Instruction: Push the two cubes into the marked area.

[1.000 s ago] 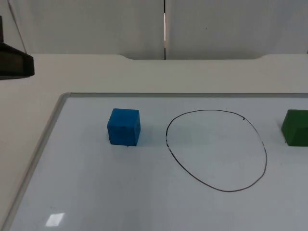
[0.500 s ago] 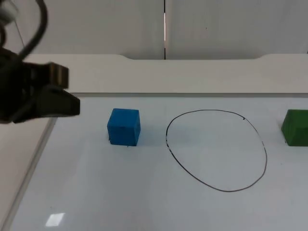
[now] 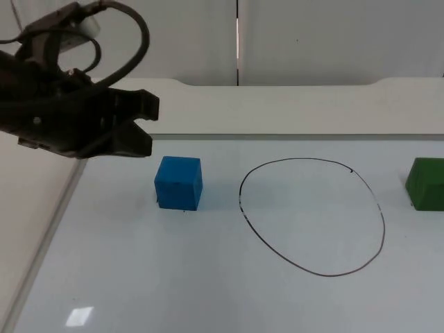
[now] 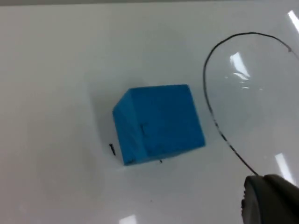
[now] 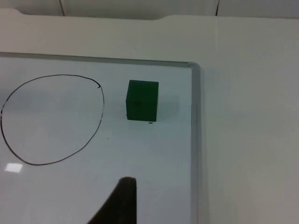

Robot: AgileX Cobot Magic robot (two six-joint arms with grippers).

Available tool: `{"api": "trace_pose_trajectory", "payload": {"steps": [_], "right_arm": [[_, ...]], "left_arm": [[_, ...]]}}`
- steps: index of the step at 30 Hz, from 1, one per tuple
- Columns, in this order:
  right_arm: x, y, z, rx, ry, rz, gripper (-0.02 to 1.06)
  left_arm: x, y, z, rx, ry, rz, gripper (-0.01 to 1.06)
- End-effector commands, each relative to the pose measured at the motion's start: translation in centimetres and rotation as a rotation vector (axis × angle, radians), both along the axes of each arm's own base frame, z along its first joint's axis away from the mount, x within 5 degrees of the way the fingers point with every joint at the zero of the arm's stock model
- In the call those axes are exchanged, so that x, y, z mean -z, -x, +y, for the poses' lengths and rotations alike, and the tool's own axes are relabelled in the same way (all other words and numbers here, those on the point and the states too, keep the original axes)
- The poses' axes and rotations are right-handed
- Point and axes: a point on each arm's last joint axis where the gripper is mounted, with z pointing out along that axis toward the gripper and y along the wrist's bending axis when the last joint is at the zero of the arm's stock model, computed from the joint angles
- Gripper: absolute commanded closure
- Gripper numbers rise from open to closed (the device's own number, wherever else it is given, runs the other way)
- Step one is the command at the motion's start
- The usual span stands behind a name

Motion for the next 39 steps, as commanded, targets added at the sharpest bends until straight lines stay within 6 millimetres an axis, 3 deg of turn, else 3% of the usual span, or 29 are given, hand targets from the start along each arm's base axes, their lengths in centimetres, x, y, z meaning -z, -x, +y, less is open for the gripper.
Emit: {"api": "trace_pose_trajectory", "payload": {"steps": [1, 10, 22, 31, 39], "right_arm": [[0.0, 0.1, 0.0, 0.000, 0.015, -0.008, -0.01], [0.0, 0.1, 0.0, 0.000, 0.015, -0.008, -0.01], [0.0, 0.1, 0.0, 0.000, 0.015, -0.008, -0.01], [0.0, 0.1, 0.0, 0.000, 0.015, -0.008, -0.01], [0.0, 0.1, 0.0, 0.000, 0.015, -0.008, -0.01]], "left_arm": [[0.2, -0.7, -0.1, -0.019, -0.006, -0.004, 1.05], [2.3, -3.2, 0.6, -0.116, -0.123, -0.013, 1.05], [4.1, -4.8, 0.4, -0.129, -0.151, 0.011, 1.05], [7.5, -6.2, 0.1, -0.129, -0.166, 0.085, 1.05], [9.3, -6.3, 0.0, -0.137, -0.165, 0.132, 1.05]]}}
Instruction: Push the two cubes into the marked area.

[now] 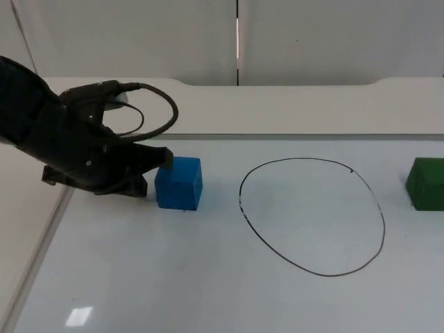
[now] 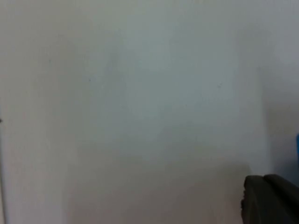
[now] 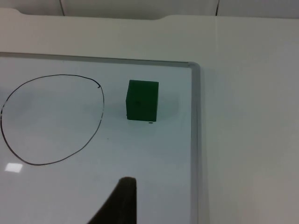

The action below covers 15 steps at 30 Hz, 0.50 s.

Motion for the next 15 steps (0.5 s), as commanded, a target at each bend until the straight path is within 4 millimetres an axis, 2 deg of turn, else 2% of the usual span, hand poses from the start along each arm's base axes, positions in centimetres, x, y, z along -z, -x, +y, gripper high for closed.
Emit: {"api": "trace_pose_trajectory", "payload": {"steps": [1, 15], "right_arm": [[-0.03, 0.06, -0.01, 0.000, 0.015, -0.008, -0.01], [-0.03, 0.06, -0.01, 0.000, 0.015, -0.008, -0.01]], "left_arm": [[0.00, -0.07, -0.27, -0.004, 0.013, 0.002, 1.05], [-0.13, 0.00, -0.83, -0.018, 0.054, 0.012, 1.05]]}}
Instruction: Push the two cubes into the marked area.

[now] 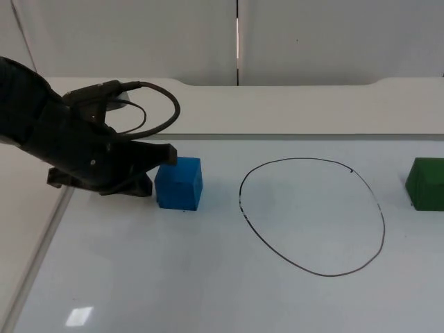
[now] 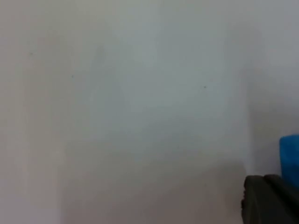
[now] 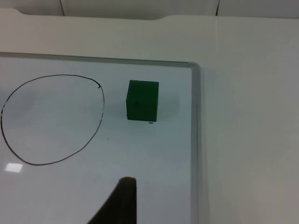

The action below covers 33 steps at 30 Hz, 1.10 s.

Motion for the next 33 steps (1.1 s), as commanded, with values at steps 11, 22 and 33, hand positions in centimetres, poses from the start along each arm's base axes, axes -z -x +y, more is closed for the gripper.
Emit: {"api": "trace_pose_trajectory", "payload": {"steps": [11, 22, 33], "right_arm": [[0.0, 0.1, 0.0, 0.000, 0.015, -0.008, -0.01], [0.0, 0.1, 0.0, 0.000, 0.015, -0.008, -0.01], [0.0, 0.1, 0.0, 0.000, 0.015, -0.008, -0.01]], "left_arm": [[-0.1, 0.2, -1.0, 0.017, 0.018, 0.001, 1.05], [-0.1, 0.3, -1.6, 0.032, -0.006, -0.010, 1.05], [-0.7, -0.4, -1.9, 0.063, -0.014, -0.054, 1.05]]}}
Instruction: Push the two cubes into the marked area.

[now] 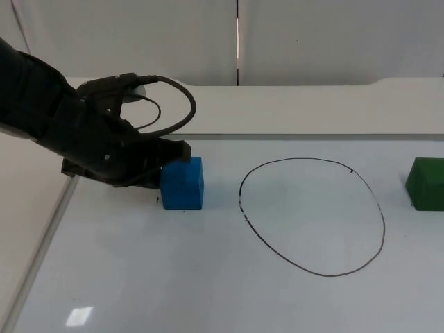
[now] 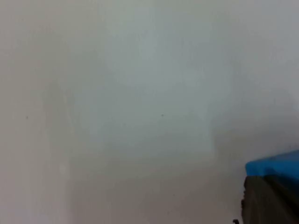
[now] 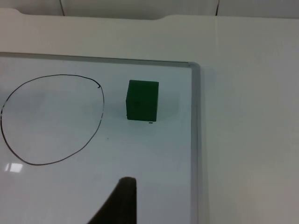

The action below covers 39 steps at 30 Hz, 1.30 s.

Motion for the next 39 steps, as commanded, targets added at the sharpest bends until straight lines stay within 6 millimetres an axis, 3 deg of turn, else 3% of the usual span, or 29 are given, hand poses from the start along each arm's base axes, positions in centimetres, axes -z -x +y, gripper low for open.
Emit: {"api": "trace_pose_trajectory", "payload": {"steps": [1, 17, 25, 39], "right_arm": [[0.0, 0.1, 0.0, 0.000, 0.015, -0.008, -0.01], [0.0, 0.1, 0.0, 0.000, 0.015, -0.008, -0.01], [0.0, 0.1, 0.0, 0.000, 0.015, -0.008, -0.01], [0.0, 0.1, 0.0, 0.000, 0.015, -0.008, -0.01]], "left_arm": [[-0.1, 0.0, -0.3, 0.006, 0.006, -0.004, 1.05], [-0.2, 0.3, -1.0, 0.060, 0.036, 0.003, 1.05], [-0.1, 1.0, -2.9, 0.122, 0.013, -0.010, 1.05], [-0.2, 1.1, -3.1, 0.107, 0.047, 0.002, 1.05]]}}
